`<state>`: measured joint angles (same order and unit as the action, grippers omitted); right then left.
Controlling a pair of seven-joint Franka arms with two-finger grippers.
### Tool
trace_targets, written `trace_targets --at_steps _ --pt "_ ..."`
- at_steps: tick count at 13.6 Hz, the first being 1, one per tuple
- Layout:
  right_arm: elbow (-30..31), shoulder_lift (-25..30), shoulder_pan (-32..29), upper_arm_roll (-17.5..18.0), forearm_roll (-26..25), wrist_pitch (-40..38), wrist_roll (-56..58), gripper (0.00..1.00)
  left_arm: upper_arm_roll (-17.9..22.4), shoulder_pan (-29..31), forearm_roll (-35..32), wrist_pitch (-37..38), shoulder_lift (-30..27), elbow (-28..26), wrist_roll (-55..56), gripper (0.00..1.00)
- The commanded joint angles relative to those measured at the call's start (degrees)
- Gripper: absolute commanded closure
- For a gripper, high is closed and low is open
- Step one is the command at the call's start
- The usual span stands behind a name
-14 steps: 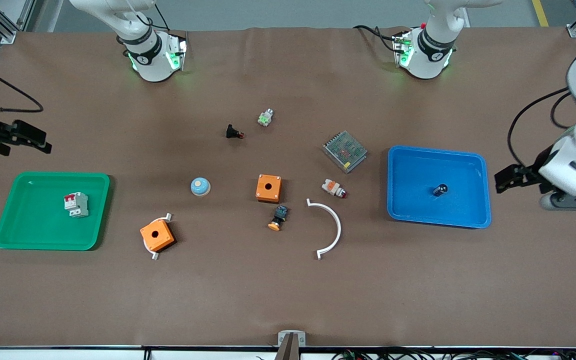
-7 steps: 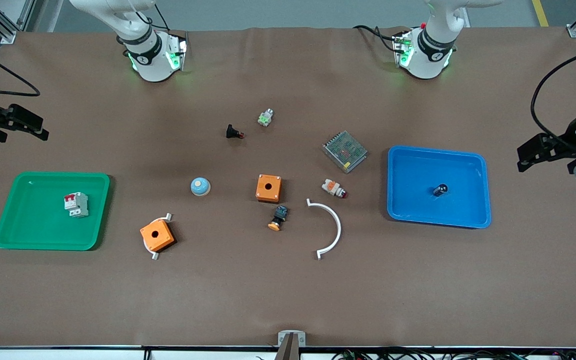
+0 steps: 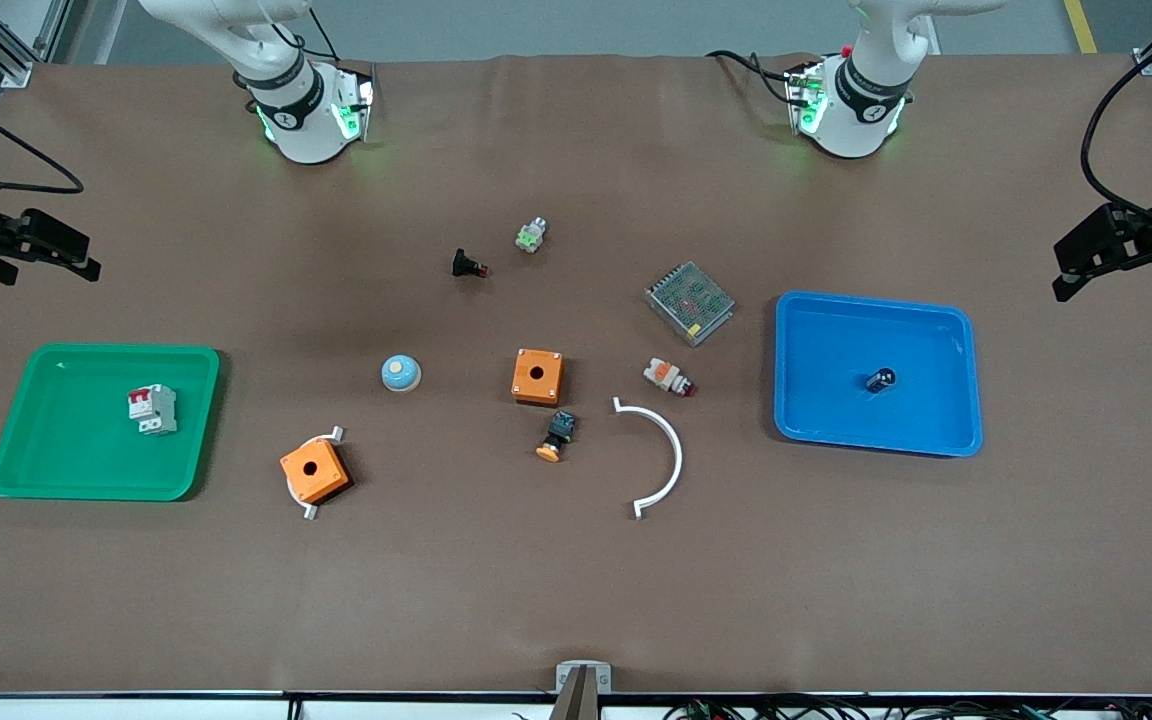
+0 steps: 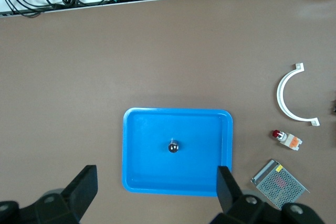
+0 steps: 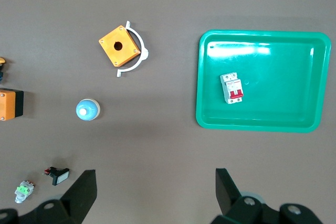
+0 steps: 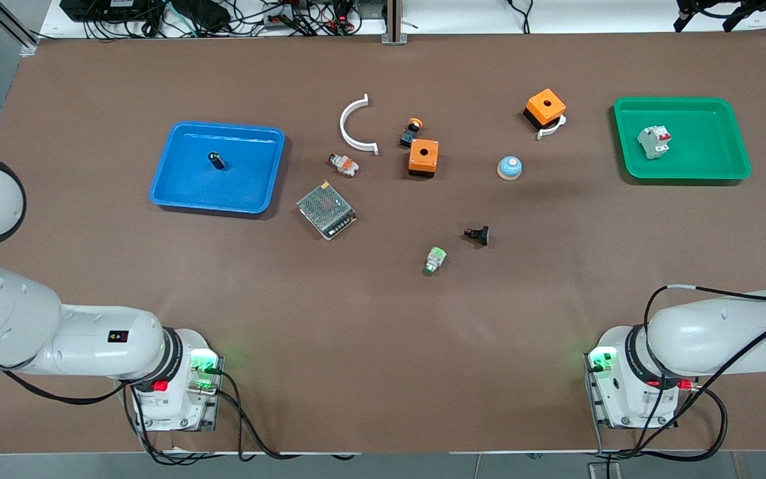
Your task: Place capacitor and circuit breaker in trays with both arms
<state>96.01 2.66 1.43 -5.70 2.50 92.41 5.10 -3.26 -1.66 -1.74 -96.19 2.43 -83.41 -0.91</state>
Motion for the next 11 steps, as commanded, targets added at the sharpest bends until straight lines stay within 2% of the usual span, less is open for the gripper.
trace_targets --at_steps 1,5,11 --pt "0.8 0.7 0.4 0.1 -0.7 0.2 -1.1 0.00 0.1 0.0 1.0 -3.1 -2.6 -4.4 -0.9 0.00" --pt "0.8 0.9 0.4 0.1 -0.7 0.1 -1.1 0.00 0.1 -0.1 1.0 -3.0 -2.3 -3.9 -0.7 0.00" --pt "0.7 1.1 0.4 0.1 -0.7 -0.4 -1.1 0.00 0.1 0.2 0.9 2.7 -2.3 -2.6 -1.0 0.00"
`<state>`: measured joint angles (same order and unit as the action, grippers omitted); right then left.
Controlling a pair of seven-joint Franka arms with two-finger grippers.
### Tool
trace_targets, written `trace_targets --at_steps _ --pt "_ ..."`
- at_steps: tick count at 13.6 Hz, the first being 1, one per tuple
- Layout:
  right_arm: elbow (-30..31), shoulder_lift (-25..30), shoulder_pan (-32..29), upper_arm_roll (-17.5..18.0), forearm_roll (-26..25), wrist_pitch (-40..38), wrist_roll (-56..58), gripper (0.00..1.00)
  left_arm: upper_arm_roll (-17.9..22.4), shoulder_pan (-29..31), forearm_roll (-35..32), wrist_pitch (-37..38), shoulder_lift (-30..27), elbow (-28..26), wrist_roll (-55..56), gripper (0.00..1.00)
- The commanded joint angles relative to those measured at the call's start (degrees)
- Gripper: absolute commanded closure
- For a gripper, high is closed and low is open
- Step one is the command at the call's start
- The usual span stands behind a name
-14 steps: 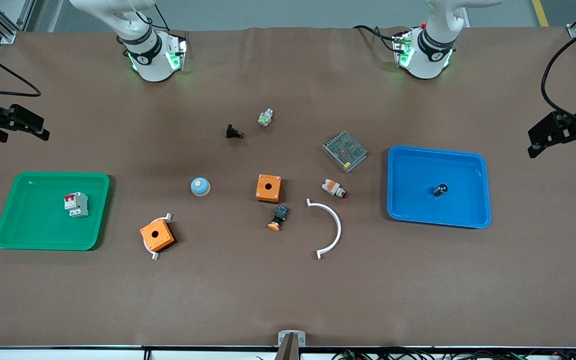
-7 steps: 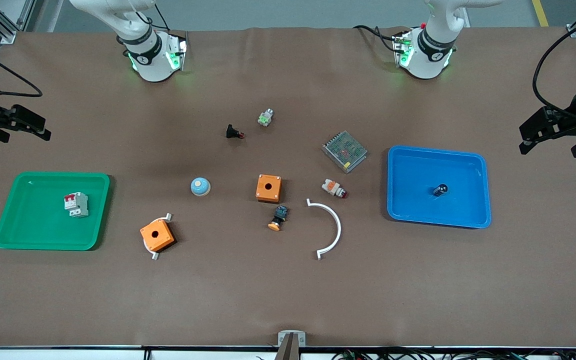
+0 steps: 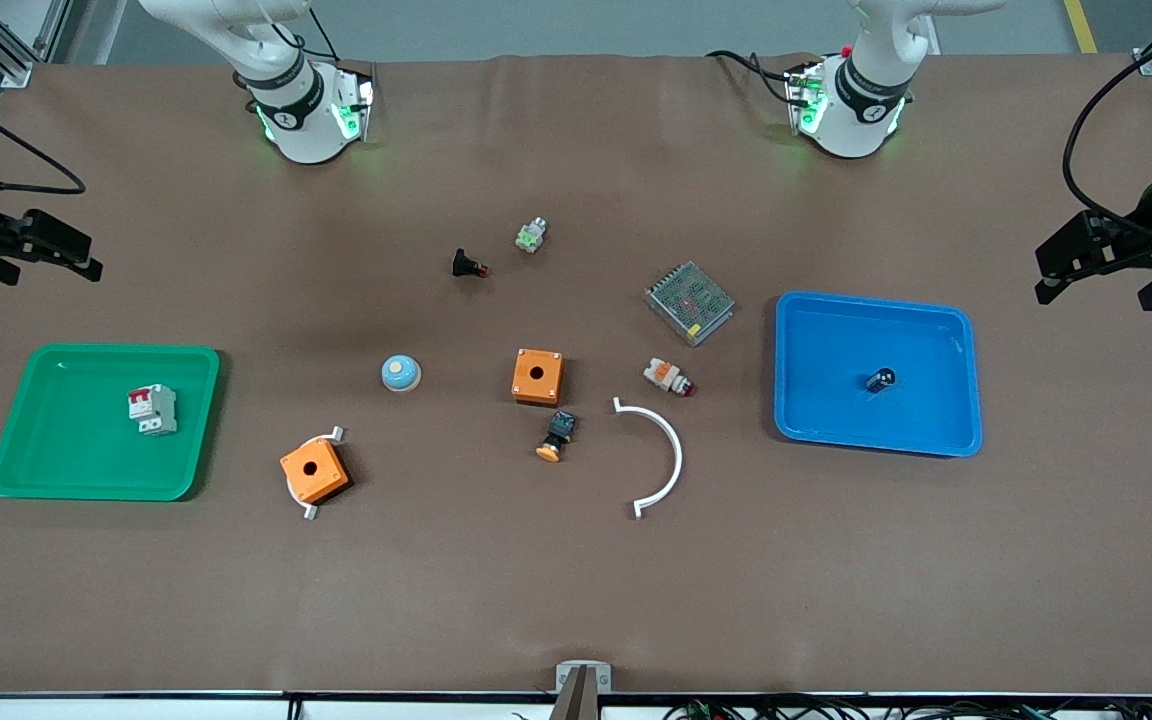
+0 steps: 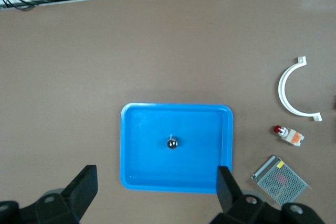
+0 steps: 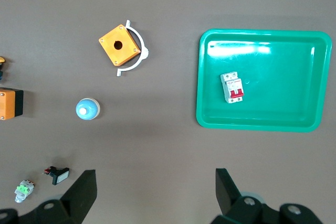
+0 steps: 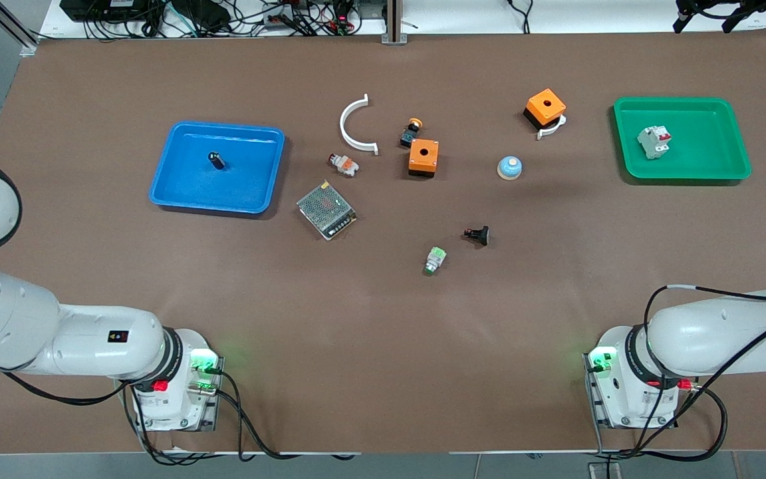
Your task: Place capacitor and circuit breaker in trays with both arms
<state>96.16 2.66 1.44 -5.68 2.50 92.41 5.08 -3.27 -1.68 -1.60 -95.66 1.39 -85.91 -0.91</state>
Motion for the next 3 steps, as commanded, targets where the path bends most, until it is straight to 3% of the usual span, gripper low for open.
trace_targets --at_steps 1,3 --pt "0.5 1.2 0.4 0.1 -0.7 -0.7 -1.0 0.00 0.1 0.3 0.8 2.2 -1.3 -0.1 -1.0 0.00" --pt "0.4 1.9 0.4 0.1 -0.7 -1.2 -1.0 0.00 0.1 0.1 0.8 2.2 -1.3 -0.1 -0.9 0.00"
